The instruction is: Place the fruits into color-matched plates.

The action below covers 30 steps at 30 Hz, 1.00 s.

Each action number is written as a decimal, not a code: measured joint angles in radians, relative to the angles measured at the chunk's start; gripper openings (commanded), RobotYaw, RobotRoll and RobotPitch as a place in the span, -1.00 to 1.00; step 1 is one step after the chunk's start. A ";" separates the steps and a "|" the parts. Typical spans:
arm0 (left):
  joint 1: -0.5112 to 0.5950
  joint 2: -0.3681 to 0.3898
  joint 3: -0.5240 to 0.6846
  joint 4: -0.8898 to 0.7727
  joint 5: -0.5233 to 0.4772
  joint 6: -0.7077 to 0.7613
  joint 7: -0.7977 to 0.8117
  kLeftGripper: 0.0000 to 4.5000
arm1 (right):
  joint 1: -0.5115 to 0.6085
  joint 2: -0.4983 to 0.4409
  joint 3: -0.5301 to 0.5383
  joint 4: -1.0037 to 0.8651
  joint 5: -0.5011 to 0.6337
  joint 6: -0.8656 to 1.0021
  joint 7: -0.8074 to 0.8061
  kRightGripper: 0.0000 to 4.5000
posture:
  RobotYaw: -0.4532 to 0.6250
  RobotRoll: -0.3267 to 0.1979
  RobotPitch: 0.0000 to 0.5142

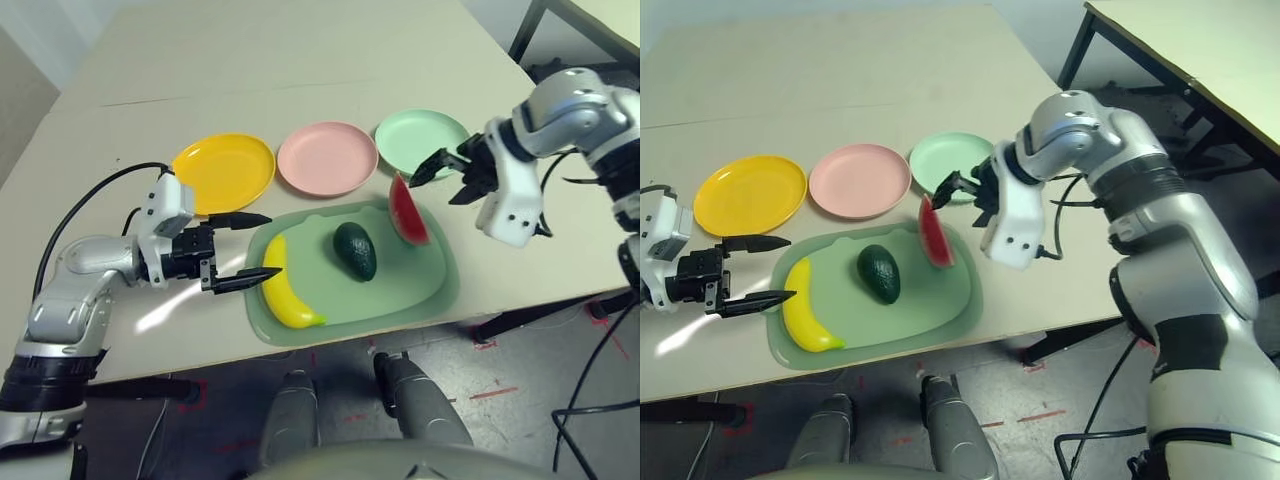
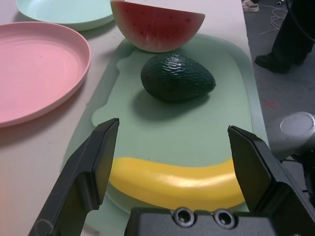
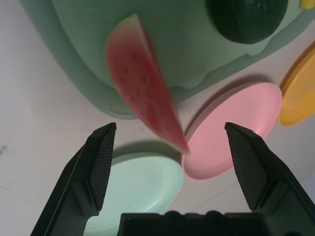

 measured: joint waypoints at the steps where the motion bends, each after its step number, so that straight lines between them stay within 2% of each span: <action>1: -0.001 0.000 -0.007 -0.001 0.002 0.000 0.000 1.00 | -0.007 0.010 0.004 0.007 -0.012 -0.001 -0.006 0.98 | -0.17 0.25 -0.35; 19: -0.063 -0.020 -0.032 -0.037 -0.014 0.059 0.023 1.00 | -0.011 0.130 0.062 0.137 -0.292 -0.007 -0.212 0.98 | -0.16 0.25 -0.28; 30: -0.087 -0.026 -0.032 -0.050 -0.035 0.096 0.031 1.00 | -0.011 0.151 0.101 0.165 -0.418 -0.010 -0.309 0.98 | -0.12 0.25 -0.23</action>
